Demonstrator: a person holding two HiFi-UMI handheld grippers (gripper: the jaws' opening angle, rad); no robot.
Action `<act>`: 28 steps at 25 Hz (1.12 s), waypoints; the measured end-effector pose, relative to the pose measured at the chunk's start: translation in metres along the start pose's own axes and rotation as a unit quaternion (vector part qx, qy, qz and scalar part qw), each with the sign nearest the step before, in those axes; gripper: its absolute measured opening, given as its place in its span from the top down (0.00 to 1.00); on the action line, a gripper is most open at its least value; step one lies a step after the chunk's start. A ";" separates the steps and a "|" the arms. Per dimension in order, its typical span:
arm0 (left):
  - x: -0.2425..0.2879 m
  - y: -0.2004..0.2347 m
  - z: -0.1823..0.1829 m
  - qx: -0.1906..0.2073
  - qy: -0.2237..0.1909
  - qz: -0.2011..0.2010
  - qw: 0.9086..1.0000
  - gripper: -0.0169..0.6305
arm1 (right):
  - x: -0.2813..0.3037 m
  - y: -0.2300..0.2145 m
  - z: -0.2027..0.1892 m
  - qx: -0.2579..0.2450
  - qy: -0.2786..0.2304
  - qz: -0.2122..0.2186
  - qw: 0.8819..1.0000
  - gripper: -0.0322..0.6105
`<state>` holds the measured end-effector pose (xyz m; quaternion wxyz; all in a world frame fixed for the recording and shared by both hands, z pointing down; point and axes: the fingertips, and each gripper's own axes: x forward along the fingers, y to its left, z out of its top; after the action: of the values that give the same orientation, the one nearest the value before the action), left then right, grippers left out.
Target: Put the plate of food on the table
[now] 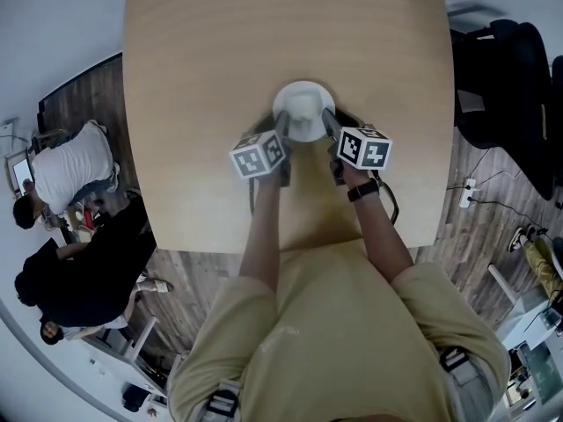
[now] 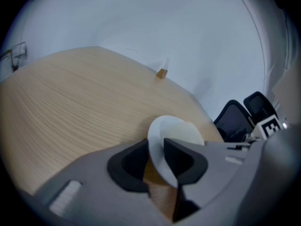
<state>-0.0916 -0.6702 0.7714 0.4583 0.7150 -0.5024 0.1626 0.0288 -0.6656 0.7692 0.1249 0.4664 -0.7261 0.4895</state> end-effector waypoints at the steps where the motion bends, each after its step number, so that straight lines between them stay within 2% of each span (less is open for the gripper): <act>1: 0.001 0.001 -0.002 0.003 0.003 0.006 1.000 0.81 | 0.001 -0.001 -0.001 -0.006 0.003 -0.005 1.000 0.82; 9: 0.004 0.005 -0.007 0.051 0.022 0.047 0.997 0.82 | 0.003 -0.010 -0.012 -0.020 0.027 -0.035 0.999 0.82; 11: 0.003 0.007 -0.007 0.054 0.024 0.058 0.997 0.78 | 0.001 -0.009 -0.011 -0.026 0.021 -0.035 0.999 0.81; 14: -0.005 0.013 -0.008 0.056 0.025 0.075 0.995 0.63 | -0.004 -0.005 -0.005 -0.037 0.006 -0.033 0.999 0.79; 17: -0.014 0.014 -0.009 0.050 0.020 0.075 0.996 0.60 | -0.016 -0.004 0.002 -0.049 -0.014 -0.031 0.998 0.79; 21: -0.035 0.009 -0.002 0.062 -0.015 0.084 0.994 0.60 | -0.037 0.003 0.011 -0.080 -0.044 -0.022 0.996 0.79; 24: -0.056 -0.004 0.005 0.090 -0.051 0.084 0.991 0.60 | -0.060 0.010 0.018 -0.101 -0.074 -0.015 0.992 0.79; 26: -0.071 -0.018 0.007 0.114 -0.070 0.077 0.988 0.60 | -0.080 0.016 0.024 -0.115 -0.109 -0.012 0.987 0.79; 28: -0.086 -0.034 0.008 0.136 -0.092 0.067 0.984 0.60 | -0.103 0.025 0.032 -0.135 -0.149 -0.007 0.980 0.84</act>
<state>-0.1020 -0.6252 0.6905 0.2967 0.7472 -0.5625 0.1930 0.0726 -0.6329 0.6730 0.0798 0.5181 -0.7927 0.3112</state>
